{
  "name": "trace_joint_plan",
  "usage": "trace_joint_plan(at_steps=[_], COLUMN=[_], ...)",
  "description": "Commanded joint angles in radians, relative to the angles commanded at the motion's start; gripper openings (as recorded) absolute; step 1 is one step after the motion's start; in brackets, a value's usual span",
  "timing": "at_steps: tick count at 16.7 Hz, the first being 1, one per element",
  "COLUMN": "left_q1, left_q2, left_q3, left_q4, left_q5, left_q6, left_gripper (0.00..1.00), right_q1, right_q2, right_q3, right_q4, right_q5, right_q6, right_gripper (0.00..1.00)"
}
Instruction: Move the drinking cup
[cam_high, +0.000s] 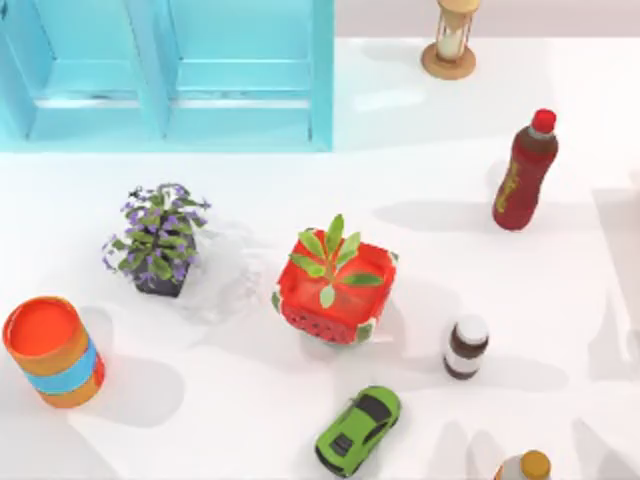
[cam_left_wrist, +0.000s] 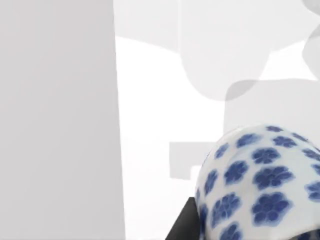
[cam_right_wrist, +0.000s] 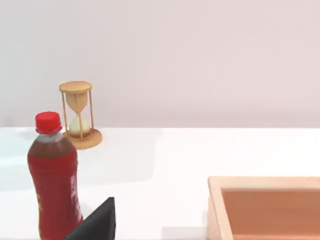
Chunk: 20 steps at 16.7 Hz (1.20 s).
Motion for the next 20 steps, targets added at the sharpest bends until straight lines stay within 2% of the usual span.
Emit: trace_joint_plan(at_steps=[5,9,20], left_q1=[0.002,0.002,0.002], left_q2=[0.033,0.035,0.035], left_q3=[-0.103,-0.11,-0.11], left_q4=[0.134,0.143,0.143], left_q5=[0.0,0.0,0.0], left_q6=[-0.001,-0.001,-0.001], left_gripper=[0.0,0.0,0.83], right_q1=[0.0,0.0,0.0], right_q2=[0.0,0.0,0.0], right_q3=[0.0,0.0,0.0], right_q4=[0.0,0.0,0.0], right_q5=[0.0,0.0,0.0], right_q6=[0.0,0.0,0.0], right_gripper=[1.0,1.0,1.0])
